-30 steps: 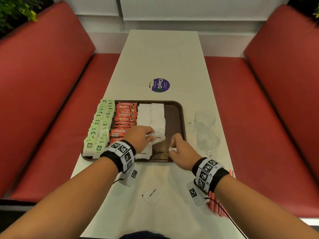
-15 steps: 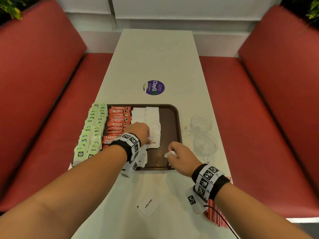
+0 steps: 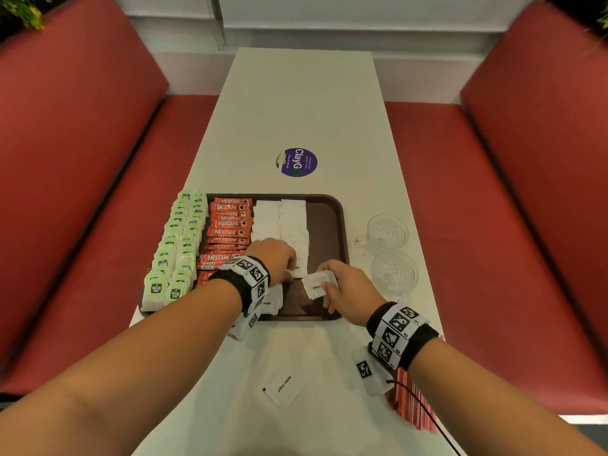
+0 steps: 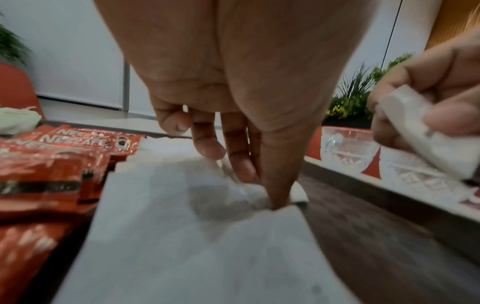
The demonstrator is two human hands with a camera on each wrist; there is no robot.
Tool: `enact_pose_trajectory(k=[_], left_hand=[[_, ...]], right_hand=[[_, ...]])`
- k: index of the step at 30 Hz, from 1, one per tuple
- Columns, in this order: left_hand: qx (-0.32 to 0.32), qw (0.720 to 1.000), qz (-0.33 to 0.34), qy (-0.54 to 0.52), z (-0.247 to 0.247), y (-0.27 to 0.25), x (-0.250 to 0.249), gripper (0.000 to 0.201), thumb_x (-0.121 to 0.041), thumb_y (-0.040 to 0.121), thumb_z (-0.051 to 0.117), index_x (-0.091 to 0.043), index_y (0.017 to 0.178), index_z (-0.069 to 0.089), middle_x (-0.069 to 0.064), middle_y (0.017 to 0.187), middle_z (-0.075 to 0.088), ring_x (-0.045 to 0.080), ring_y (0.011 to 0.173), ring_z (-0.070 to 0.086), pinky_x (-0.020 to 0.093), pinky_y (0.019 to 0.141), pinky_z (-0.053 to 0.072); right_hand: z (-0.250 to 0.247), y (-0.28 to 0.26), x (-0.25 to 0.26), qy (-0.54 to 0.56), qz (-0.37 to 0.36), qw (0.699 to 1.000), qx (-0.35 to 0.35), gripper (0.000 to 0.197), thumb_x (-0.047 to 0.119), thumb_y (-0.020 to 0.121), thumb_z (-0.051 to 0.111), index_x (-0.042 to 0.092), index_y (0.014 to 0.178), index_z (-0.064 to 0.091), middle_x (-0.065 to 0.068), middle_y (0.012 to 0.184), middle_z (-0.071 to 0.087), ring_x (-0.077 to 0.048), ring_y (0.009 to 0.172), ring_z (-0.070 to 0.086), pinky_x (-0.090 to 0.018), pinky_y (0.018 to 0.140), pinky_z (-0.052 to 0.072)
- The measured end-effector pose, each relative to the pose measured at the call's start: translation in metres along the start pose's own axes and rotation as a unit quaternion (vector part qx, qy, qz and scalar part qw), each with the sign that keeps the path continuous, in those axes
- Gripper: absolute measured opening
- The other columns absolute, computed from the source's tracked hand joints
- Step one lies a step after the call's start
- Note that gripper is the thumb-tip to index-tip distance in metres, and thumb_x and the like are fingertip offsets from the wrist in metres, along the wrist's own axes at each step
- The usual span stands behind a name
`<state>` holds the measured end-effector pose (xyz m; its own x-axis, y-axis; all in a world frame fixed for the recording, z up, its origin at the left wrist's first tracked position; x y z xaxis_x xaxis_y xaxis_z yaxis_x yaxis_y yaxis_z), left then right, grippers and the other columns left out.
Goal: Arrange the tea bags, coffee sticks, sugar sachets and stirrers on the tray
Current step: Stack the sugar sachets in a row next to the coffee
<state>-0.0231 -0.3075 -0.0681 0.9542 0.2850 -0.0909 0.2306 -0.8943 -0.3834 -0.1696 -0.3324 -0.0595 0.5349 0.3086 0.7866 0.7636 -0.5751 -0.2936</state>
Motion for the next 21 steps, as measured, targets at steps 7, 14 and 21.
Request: enact_pose_trajectory(k=[7, 14, 21], left_hand=[[-0.062, 0.976, 0.087, -0.189, -0.029, -0.029, -0.025, 0.044, -0.061, 0.094, 0.046, -0.025, 0.094, 0.071, -0.012, 0.081, 0.063, 0.003, 0.074, 0.055, 0.021, 0.066, 0.043], [-0.079, 0.983, 0.049, -0.161, -0.025, -0.034, -0.008, 0.024, -0.042, 0.093, 0.063, -0.026, 0.107, 0.071, -0.007, 0.092, 0.068, 0.013, 0.085, 0.06, 0.026, 0.069, 0.042], [-0.043, 0.99, -0.063, -0.12, -0.01, -0.016, 0.031, 0.027, -0.042, 0.092, 0.064, -0.022, 0.11, 0.071, -0.001, 0.103, 0.07, 0.019, 0.094, 0.062, 0.032, 0.084, 0.051]], right_hand=[[-0.001, 0.0, 0.003, 0.035, -0.009, 0.999, -0.004, 0.005, 0.017, 0.105, 0.046, 0.02, 0.101, 0.044, -0.009, 0.077, 0.072, -0.017, 0.061, 0.072, -0.041, 0.068, 0.062], [0.001, 0.0, 0.006, 0.042, -0.013, 0.999, -0.013, 0.013, 0.018, 0.102, 0.053, 0.018, 0.104, 0.04, -0.007, 0.078, 0.072, -0.021, 0.056, 0.071, -0.044, 0.061, 0.062], [0.041, -0.015, 0.013, -0.134, -0.09, 0.981, 0.108, 0.023, 0.04, 0.088, 0.073, 0.026, 0.1, 0.059, 0.006, 0.085, 0.067, -0.007, 0.071, 0.063, -0.024, 0.066, 0.05]])
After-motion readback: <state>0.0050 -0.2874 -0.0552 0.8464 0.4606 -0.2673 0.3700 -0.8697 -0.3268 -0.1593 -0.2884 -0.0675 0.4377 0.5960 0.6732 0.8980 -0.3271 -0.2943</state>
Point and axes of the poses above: each hand's wrist, its own y-axis towards the middle knuckle, its own z-axis out of the palm, x = y × z, the point moved 10 cm from there along y, towards the middle knuckle
